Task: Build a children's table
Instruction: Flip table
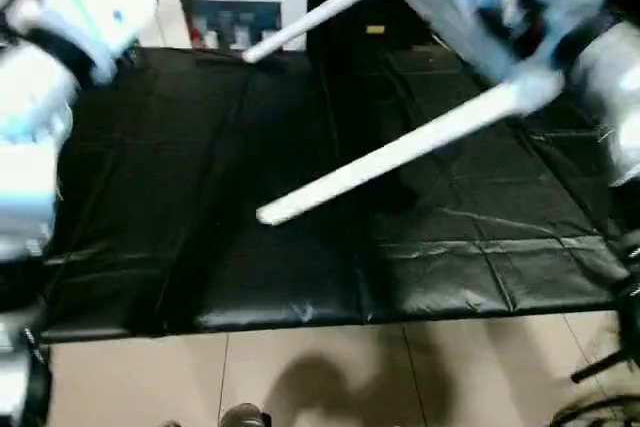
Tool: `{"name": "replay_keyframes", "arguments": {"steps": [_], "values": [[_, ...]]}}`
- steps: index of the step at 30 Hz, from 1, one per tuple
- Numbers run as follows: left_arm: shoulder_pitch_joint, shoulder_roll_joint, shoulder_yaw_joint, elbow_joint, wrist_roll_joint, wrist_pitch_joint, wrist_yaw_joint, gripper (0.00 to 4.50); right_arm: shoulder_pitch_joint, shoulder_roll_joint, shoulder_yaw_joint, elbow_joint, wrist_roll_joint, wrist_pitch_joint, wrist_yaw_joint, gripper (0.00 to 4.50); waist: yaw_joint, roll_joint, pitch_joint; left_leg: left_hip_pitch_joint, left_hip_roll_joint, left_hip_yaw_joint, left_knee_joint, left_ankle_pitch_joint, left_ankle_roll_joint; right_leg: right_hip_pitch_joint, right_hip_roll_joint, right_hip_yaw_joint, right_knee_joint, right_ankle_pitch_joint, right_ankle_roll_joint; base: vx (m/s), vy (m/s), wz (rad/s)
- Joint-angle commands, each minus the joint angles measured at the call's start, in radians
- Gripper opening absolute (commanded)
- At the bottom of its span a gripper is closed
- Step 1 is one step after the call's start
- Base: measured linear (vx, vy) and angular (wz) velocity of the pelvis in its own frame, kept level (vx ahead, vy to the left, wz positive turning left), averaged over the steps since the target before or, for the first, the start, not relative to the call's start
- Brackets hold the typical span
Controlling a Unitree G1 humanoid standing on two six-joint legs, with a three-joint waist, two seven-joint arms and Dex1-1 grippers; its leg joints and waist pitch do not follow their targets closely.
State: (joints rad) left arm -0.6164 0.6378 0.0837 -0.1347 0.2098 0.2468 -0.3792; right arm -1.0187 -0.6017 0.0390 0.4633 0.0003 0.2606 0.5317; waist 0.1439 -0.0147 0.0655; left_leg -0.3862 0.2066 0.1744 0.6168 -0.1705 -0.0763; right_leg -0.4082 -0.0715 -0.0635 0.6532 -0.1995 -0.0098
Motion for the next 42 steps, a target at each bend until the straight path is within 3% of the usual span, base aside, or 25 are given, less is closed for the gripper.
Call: {"name": "replay_keyframes", "arguments": {"steps": [1, 3, 4, 8, 9, 11, 17, 20, 22, 23, 30, 33, 35, 36, 38, 39, 40, 41, 42], "values": [[0.047, -0.053, -0.087, 0.066, -0.028, 0.075, -0.024, 1.61, -0.043, 0.042, 0.102, -0.132, 0.073, -0.044, 0.253, 1.94, -0.010, -0.017, -0.063, 0.024, 0.016, 0.000, -0.067, -0.251, -0.035, 0.035, -0.059, 0.046, -0.090, -0.320, -0.141, 0.000, 0.000, 0.00], [0.053, -0.058, -0.087, 0.055, -0.018, 0.084, -0.023, 1.57, -0.038, 0.044, 0.105, -0.135, 0.085, -0.034, 0.283, 1.94, -0.011, -0.016, -0.063, 0.026, 0.016, -0.002, -0.069, -0.269, -0.038, 0.033, -0.059, 0.045, -0.094, -0.352, -0.129, 0.000, 0.000, 0.00], [0.053, -0.059, -0.086, 0.052, -0.016, 0.087, -0.023, 1.55, -0.037, 0.046, 0.105, -0.136, 0.088, -0.031, 0.289, 2.50, -0.013, -0.015, -0.065, 0.028, 0.016, -0.004, -0.071, -0.282, -0.042, 0.031, -0.058, 0.044, -0.095, -0.359, -0.123, 0.000, 0.000, 0.00], [0.049, -0.070, -0.077, 0.028, -0.008, 0.124, -0.023, 1.54, -0.039, 0.057, 0.099, -0.126, 0.096, -0.027, 0.297, 2.89, -0.015, -0.019, -0.063, 0.028, 0.015, -0.006, -0.071, -0.312, -0.033, 0.030, -0.059, 0.043, -0.099, -0.375, -0.116, 0.000, 0.000, 0.00], [0.050, -0.072, -0.076, 0.020, -0.006, 0.137, -0.022, 1.54, -0.041, 0.058, 0.099, -0.121, 0.099, -0.029, 0.298, 3.05, -0.016, -0.020, -0.065, 0.023, 0.015, -0.009, -0.073, -0.303, -0.034, 0.035, -0.060, 0.041, -0.098, -0.382, -0.111, 0.000, 0.000, 0.00], [0.054, -0.072, -0.075, 0.012, -0.005, 0.146, -0.021, 1.54, -0.040, 0.059, 0.100, -0.123, 0.099, -0.029, 0.299, 3.23, -0.017, -0.017, -0.064, 0.027, 0.014, -0.008, -0.072, -0.319, -0.035, 0.028, -0.060, 0.041, -0.102, -0.407, -0.107, 0.000, 0.000, 0.00], [0.056, -0.084, -0.077, -0.013, 0.000, 0.193, -0.019, 1.54, -0.028, 0.073, 0.099, -0.128, 0.096, -0.052, 0.295, 3.78, -0.021, -0.019, -0.066, 0.025, 0.013, -0.012, -0.073, -0.329, -0.034, 0.030, -0.060, 0.038, -0.103, -0.416, -0.101, 0.000, 0.000, 0.00], [0.063, -0.101, -0.078, -0.024, 0.008, 0.239, -0.017, 1.54, -0.023, 0.091, 0.084, -0.129, 0.093, -0.085, 0.310, 3.95, -0.035, -0.018, -0.061, 0.024, 0.012, -0.015, -0.075, -0.370, -0.033, 0.025, -0.060, 0.035, -0.111, -0.476, -0.084, 0.000, 0.000, 0.00], [0.068, -0.110, -0.079, -0.028, 0.011, 0.265, -0.013, 1.54, -0.020, 0.097, 0.081, -0.131, 0.095, -0.101, 0.320, 4.17, -0.044, -0.018, -0.059, 0.031, 0.008, -0.020, -0.074, -0.421, -0.037, 0.022, -0.063, 0.029, -0.123, -0.586, -0.051, 0.000, 0.000, 0.00], [0.069, -0.112, -0.078, -0.028, 0.011, 0.270, -0.011, 1.54, -0.019, 0.098, 0.080, -0.131, 0.096, -0.104, 0.322, 4.33, -0.046, -0.018, -0.060, 0.033, 0.007, -0.021, -0.073, -0.428, -0.038, 0.020, -0.064, 0.028, -0.125, -0.599, -0.046, 0.000, 0.000, 0.00], [0.080, -0.130, -0.071, -0.031, 0.025, 0.327, 0.001, 1.54, -0.008, 0.098, 0.082, -0.155, 0.108, -0.171, 0.361, 4.50, -0.060, -0.016, -0.058, 0.053, 0.000, -0.029, -0.066, -0.521, -0.031, 0.005, -0.058, 0.006, -0.150, -0.681, -0.007, 0.000, 0.000, 0.00], [0.095, -0.142, -0.060, -0.033, 0.037, 0.350, 0.008, 1.54, -0.007, 0.126, 0.032, -0.238, 0.185, -0.205, 0.386, 4.50, -0.066, -0.014, -0.057, 0.054, -0.002, -0.035, -0.068, -0.553, -0.023, 0.005, -0.059, -0.001, -0.157, -0.698, 0.004, 0.000, 0.000, 0.00], [0.104, -0.142, -0.057, -0.033, 0.039, 0.359, 0.010, 1.54, 0.012, 0.136, 0.017, -0.321, 0.260, -0.167, 0.423, 4.50, -0.071, -0.006, -0.057, 0.049, 0.002, -0.045, -0.077, -0.574, -0.020, 0.014, -0.062, -0.007, -0.160, -0.688, 0.001, 0.000, 0.000, 0.00], [0.104, -0.142, -0.057, -0.033, 0.039, 0.359, 0.010, 1.54, 0.013, 0.137, 0.017, -0.324, 0.262, -0.165, 0.424, 4.50, -0.069, 0.002, -0.060, 0.050, 0.008, -0.054, -0.085, -0.592, -0.019, 0.021, -0.064, -0.008, -0.159, -0.650, -0.011, 0.000, 0.000, 0.00], [0.113, -0.140, -0.054, -0.032, 0.039, 0.361, 0.010, 1.53, 0.069, 0.146, 0.021, -0.429, 0.342, -0.068, 0.443, 4.50, -0.069, 0.015, -0.056, 0.061, 0.018, -0.063, -0.098, -0.652, -0.031, 0.027, -0.059, -0.014, -0.162, -0.562, -0.040, 0.000, 0.000, 0.00], [0.114, -0.140, -0.053, -0.032, 0.039, 0.361, 0.010, 1.52, 0.083, 0.148, 0.023, -0.452, 0.359, -0.045, 0.445, 4.50, -0.069, 0.014, -0.053, 0.065, 0.019, -0.066, -0.106, -0.691, -0.041, 0.031, -0.058, -0.017, -0.162, -0.542, -0.041, 0.000, 0.000, 0.00], [0.115, -0.132, -0.053, -0.026, 0.039, 0.342, 0.003, 1.51, 0.164, 0.160, 0.048, -0.508, 0.382, 0.049, 0.411, 4.50, -0.072, 0.014, -0.050, 0.069, 0.018, -0.069, -0.110, -0.719, -0.047, 0.033, -0.057, -0.021, -0.166, -0.554, -0.035, 0.000, 0.000, 0.00], [0.115, -0.132, -0.053, -0.026, 0.039, 0.342, 0.003, 1.51, 0.164, 0.160, 0.048, -0.508, 0.382, 0.049, 0.411, 4.50, -0.069, 0.013, -0.049, 0.073, 0.016, -0.067, -0.110, -0.722, -0.049, 0.033, -0.059, -0.021, -0.172, -0.571, -0.028, 0.000, 0.000, 0.00], [0.114, -0.129, -0.052, -0.023, 0.038, 0.330, -0.002, 1.51, 0.210, 0.171, 0.060, -0.524, 0.375, 0.085, 0.391, 4.50, -0.074, 0.014, -0.046, 0.084, 0.015, -0.069, -0.113, -0.753, -0.055, 0.034, -0.059, -0.033, -0.182, -0.607, -0.019, 0.000, 0.000, 0.00]]}}
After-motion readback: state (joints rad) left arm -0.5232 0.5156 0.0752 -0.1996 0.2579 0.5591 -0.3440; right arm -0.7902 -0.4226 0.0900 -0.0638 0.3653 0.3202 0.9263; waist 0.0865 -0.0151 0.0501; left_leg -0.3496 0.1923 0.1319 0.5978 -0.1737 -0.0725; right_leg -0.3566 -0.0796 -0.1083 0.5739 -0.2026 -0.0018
